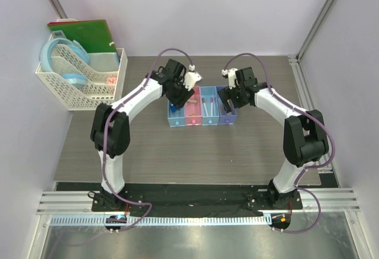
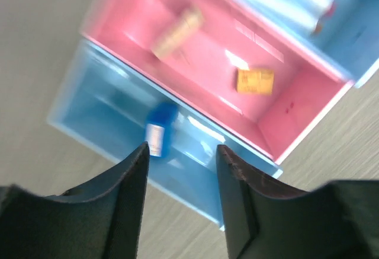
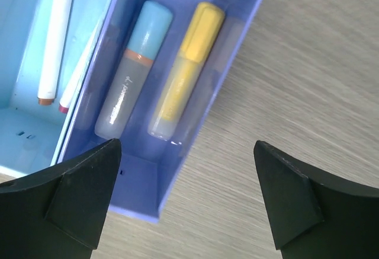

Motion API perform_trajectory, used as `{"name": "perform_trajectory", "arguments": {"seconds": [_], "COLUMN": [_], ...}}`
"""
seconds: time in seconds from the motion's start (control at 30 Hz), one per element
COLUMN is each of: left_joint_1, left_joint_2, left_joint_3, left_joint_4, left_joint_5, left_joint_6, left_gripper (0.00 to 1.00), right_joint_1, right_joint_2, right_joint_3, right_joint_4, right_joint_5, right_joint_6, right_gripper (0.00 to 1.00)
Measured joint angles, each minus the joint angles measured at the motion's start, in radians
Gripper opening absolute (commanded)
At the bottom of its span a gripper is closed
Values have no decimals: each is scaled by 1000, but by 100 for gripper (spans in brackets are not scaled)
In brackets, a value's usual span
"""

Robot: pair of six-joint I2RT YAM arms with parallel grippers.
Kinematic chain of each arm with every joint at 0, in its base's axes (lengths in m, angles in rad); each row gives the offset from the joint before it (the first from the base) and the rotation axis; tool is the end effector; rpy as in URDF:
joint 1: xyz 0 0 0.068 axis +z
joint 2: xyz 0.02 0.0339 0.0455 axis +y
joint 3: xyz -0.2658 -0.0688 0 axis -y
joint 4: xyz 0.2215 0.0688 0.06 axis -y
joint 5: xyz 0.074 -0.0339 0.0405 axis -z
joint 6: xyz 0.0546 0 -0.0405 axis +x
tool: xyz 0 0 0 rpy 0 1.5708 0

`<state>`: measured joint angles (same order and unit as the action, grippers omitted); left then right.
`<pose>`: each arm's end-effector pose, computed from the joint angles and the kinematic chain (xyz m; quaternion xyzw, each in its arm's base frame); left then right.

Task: Sort the stationery into containers
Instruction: Move the storage box to the center of the board, then reset both arms

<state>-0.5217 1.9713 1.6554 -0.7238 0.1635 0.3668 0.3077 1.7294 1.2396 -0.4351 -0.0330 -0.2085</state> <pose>0.3576 -0.2158 0.2362 0.4327 0.8592 -0.0988 0.2547 0.3455 0.1117 0.2220 -0.2471 0.9154 0.0314 0.3162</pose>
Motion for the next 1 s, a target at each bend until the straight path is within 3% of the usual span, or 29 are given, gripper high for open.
{"name": "perform_trajectory", "arguments": {"seconds": [0.07, 0.1, 0.13, 0.27, 0.43, 0.63, 0.8, 1.0], "left_joint_1": [-1, -1, -2, -2, 31, 254, 343, 362], "left_joint_2": [-24, -45, -73, -246, -619, -1028, -1163, -1172], "left_joint_3": [56, 82, 100, 71, -204, -579, -765, -848], "left_joint_4": [0, 2, 2, 24, 127, 205, 204, 215], "left_joint_5": [-3, -6, -9, -34, -76, -43, 16, 44], "left_joint_6": [-5, -11, -19, -53, -126, -171, -177, -209], "left_gripper": [75, 96, 100, 100, 100, 100, 100, 100], "right_joint_1": [0, 0, 0, 0, -1, -2, -2, -16], "right_joint_2": [-9, -19, -35, -150, -421, -715, -889, -1051], "right_joint_3": [34, 53, 71, 104, 28, -161, -243, -307], "right_joint_4": [-31, -48, -67, -127, -171, -210, -223, -208], "right_joint_5": [11, 22, 30, 39, 39, 17, -18, -62], "right_joint_6": [-5, -8, -11, -22, -26, -20, -1, 14], "right_gripper": [100, 100, 100, 100, 100, 100, 100, 100]}}
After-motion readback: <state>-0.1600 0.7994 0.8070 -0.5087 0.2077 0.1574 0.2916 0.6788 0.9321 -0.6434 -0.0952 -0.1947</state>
